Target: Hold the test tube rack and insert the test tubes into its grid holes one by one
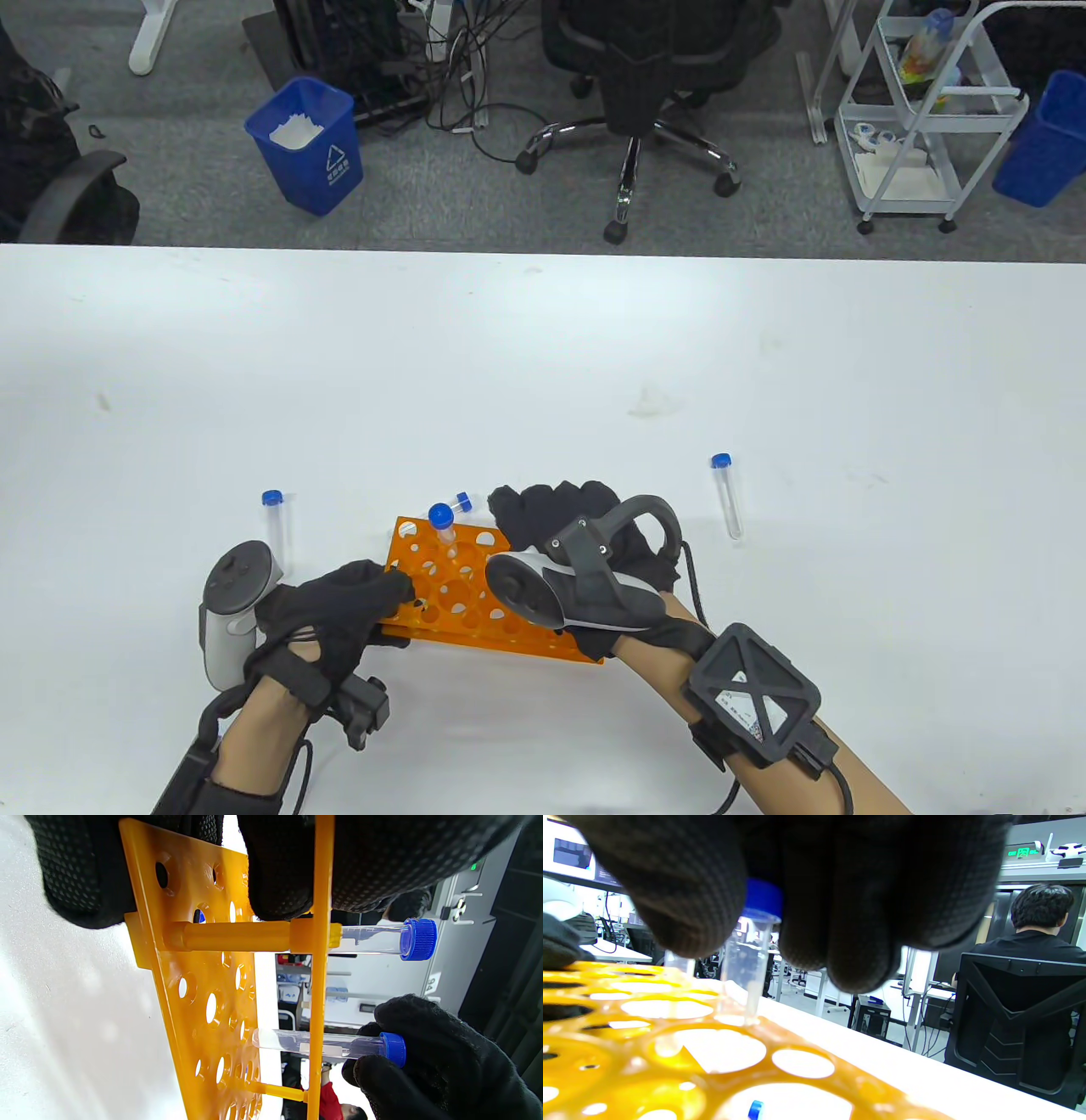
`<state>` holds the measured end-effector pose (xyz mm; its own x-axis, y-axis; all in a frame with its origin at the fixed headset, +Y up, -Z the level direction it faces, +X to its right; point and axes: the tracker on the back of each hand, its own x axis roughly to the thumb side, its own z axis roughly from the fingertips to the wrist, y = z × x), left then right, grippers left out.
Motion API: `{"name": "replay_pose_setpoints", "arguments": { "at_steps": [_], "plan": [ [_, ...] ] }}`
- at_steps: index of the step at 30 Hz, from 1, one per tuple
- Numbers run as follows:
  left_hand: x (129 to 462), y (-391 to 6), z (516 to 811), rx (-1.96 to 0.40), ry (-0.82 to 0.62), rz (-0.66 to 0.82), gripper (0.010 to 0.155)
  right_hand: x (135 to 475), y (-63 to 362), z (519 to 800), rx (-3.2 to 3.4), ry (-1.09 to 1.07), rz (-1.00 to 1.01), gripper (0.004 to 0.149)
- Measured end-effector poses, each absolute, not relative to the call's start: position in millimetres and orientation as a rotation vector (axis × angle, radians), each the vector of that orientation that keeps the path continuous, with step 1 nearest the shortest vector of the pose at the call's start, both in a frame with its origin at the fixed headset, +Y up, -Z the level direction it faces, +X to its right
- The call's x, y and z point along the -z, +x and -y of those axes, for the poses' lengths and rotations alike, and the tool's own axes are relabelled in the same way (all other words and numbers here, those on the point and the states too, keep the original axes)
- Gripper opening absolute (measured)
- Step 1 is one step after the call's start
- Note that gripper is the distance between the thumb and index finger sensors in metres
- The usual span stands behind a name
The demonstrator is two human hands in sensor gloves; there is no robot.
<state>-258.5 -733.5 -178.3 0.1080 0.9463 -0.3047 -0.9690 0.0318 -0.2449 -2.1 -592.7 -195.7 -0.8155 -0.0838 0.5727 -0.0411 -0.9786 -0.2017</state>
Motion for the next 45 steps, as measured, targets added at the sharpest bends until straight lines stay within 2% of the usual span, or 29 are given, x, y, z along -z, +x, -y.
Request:
{"name": "replay_pose_setpoints", "arguments": {
  "at_steps": [16,23,28,32,37,45],
  "plan": [
    [178.7,-258.0,733.3,-1.474,-0.438,-0.059,0.04,195.6,-1.2,591.3,2.952,-0.935,-0.291,0.069],
    [178.6,-257.9,733.3,-1.473,-0.439,-0.059,0.04,193.8,10.7,573.2,2.997,-0.921,-0.344,0.069],
    [178.7,-257.8,733.2,-1.472,-0.439,-0.06,0.04,197.8,31.1,555.8,3.016,-0.824,-0.456,0.069],
    [178.4,-257.8,733.0,-1.473,-0.439,-0.06,0.039,208.3,49.7,552.4,3.026,-0.691,-0.511,0.065],
    [178.5,-257.7,732.8,-1.478,-0.437,-0.059,0.039,233.1,78.1,565.4,3.059,-0.484,-0.443,0.063],
    [178.4,-257.6,732.9,-1.475,-0.44,-0.061,0.039,278.3,123.3,615.8,3.07,-0.173,-0.184,0.054]
  ]
}}
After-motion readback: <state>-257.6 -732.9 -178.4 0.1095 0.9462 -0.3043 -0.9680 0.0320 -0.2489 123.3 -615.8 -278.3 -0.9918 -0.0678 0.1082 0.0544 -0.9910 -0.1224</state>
